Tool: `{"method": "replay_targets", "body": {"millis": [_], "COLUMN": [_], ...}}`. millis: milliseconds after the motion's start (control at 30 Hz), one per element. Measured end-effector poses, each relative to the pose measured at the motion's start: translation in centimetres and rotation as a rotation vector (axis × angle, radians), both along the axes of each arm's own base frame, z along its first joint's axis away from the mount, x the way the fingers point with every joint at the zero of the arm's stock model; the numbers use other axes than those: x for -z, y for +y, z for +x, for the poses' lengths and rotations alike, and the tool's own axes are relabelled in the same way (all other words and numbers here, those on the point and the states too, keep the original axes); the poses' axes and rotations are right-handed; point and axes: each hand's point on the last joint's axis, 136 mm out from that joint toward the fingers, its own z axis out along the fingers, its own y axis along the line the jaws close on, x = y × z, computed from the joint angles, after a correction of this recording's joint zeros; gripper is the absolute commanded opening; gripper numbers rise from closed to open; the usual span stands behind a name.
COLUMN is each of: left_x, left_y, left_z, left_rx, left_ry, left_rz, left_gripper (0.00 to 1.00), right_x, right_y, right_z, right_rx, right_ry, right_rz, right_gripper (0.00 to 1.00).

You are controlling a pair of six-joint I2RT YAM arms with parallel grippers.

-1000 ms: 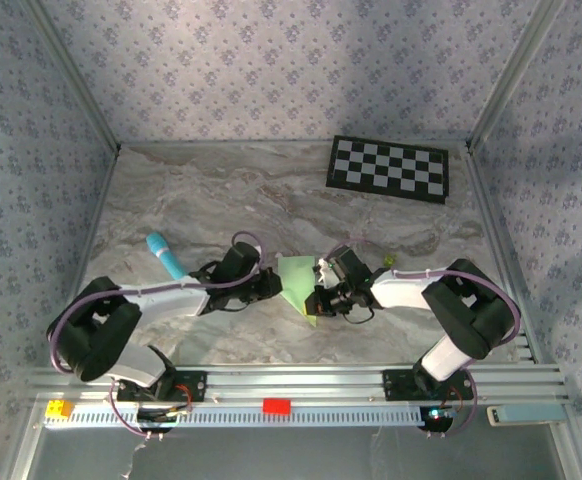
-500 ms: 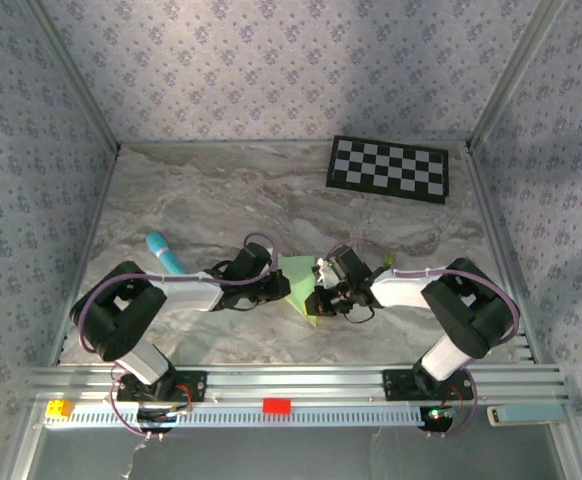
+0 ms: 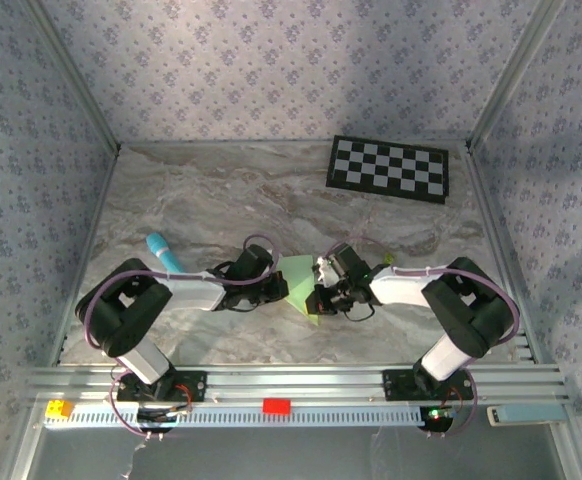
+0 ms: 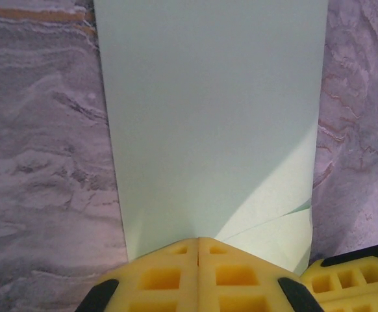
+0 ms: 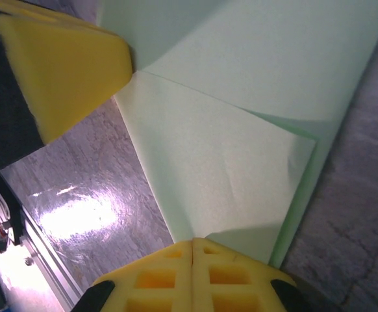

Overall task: Fold a paper plane with a square sheet of paper (pick it up from the middle)
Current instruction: Third fold the triangle at the center of the table.

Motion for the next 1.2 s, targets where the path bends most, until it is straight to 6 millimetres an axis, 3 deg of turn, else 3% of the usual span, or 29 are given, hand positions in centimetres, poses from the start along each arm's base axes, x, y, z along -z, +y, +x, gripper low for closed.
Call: {"method": "replay_targets", "body": {"millis": [133,300,467,600,767,1200], "left_x": [0.0,0.0,0.0,0.0,0.1,0.1], "left_y": [0.0,-0.1,-0.2,-0.3,-0.4,-0.6], "left_z": [0.0,0.1,0.2,0.3,0.3,0.4], "left_rx": [0.0,0.001,0.003,0.003,0.004,0.009], "left_ry": [0.0,0.008,0.009,0.008,0.009,0.01], "left_rz": [0.001,0.009,0.011,0.011,0.011,0.005], "left_gripper": [0.0,0.0,0.0,0.0,0.0,0.0], "right_x": [-0.9,-2.5,-1.3,0.1,0.1,0.2], "right_y": [0.4,2.5,3.4,3.1,2.9,0.1], "right_z": [0.1,0.5,0.6,0.7,0.5,-1.7], "right_rx": [-0.027,-0.079,-0.096,-0.075,-0.061,-0.037], "right_ry": [-0.015,-0.059,-0.041,-0.017,-0.027,-0.027], "right_rz": [-0.005,0.023,-0.004,-0.037,-0.015,0.008], "right_gripper": [0.08,0.1,0.1,0.1,0.1,0.13]}}
